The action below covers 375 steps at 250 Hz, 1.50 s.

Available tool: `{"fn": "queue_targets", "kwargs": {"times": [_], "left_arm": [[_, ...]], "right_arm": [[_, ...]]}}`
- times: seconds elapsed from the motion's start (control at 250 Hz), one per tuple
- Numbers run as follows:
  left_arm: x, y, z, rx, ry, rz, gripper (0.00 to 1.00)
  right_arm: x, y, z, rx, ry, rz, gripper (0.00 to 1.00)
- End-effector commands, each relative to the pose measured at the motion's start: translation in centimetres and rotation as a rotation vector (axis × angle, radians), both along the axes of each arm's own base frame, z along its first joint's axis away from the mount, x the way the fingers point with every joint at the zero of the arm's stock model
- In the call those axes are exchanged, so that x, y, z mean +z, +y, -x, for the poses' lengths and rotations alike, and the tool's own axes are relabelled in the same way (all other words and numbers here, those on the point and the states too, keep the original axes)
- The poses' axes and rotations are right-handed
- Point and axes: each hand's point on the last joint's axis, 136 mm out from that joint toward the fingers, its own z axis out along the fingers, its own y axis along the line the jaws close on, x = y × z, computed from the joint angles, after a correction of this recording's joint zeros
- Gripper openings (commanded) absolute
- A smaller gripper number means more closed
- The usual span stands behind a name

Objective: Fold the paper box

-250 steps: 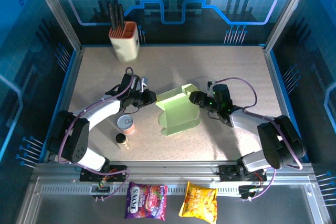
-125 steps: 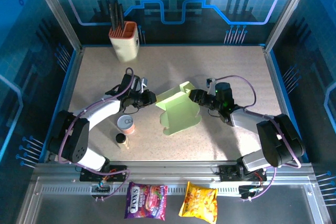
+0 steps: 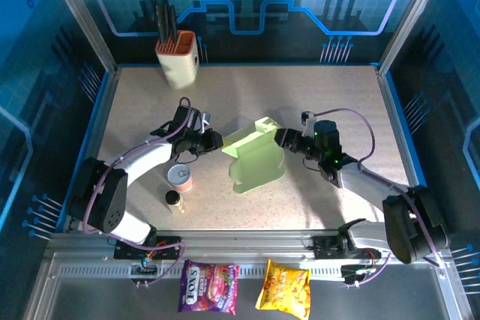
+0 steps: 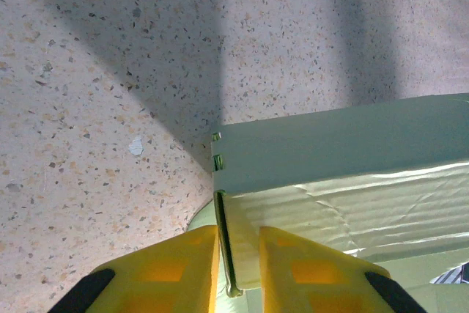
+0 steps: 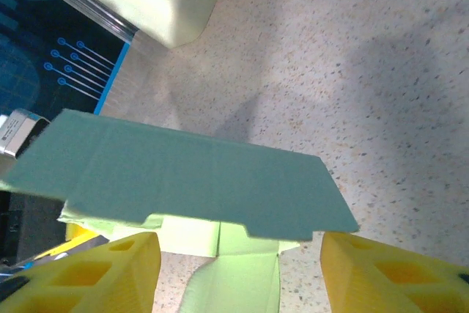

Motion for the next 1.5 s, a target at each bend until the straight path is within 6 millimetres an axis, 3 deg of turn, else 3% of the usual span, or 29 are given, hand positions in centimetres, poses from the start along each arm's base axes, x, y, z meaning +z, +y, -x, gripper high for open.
{"fn": "queue_targets", "kwargs": {"times": [0.0, 0.388, 0.563, 0.787, 0.979, 1.263, 1.494], "left_arm": [[1.3, 0.0, 0.1, -0.017, -0.018, -0.013, 0.23], [3.5, -1.7, -0.6, -0.091, -0.041, -0.041, 0.37], [4.1, -2.3, -0.6, -0.119, -0.043, -0.086, 0.42], [2.6, -2.6, -0.4, -0.123, 0.011, -0.148, 0.44], [1.4, -2.7, -0.3, -0.128, 0.039, -0.172, 0.41], [0.3, -2.5, 0.0, -0.129, 0.058, -0.191, 0.36], [-0.5, -2.2, 0.5, -0.126, 0.074, -0.198, 0.33]], "right_arm": [[0.2, -0.9, 0.6, 0.001, -0.031, 0.143, 0.61], [0.7, -3.3, 3.0, -0.026, -0.014, 0.278, 0.62], [0.4, -1.9, 3.3, 0.073, 0.004, 0.273, 0.62], [-0.8, -0.2, 1.7, 0.104, 0.063, 0.226, 0.52], [-2.3, 0.5, 0.1, 0.09, 0.089, 0.199, 0.49], [-5.5, -0.2, -2.0, -0.007, 0.183, 0.182, 0.38], [-7.5, -0.6, -2.9, -0.045, 0.223, 0.173, 0.38]]}}
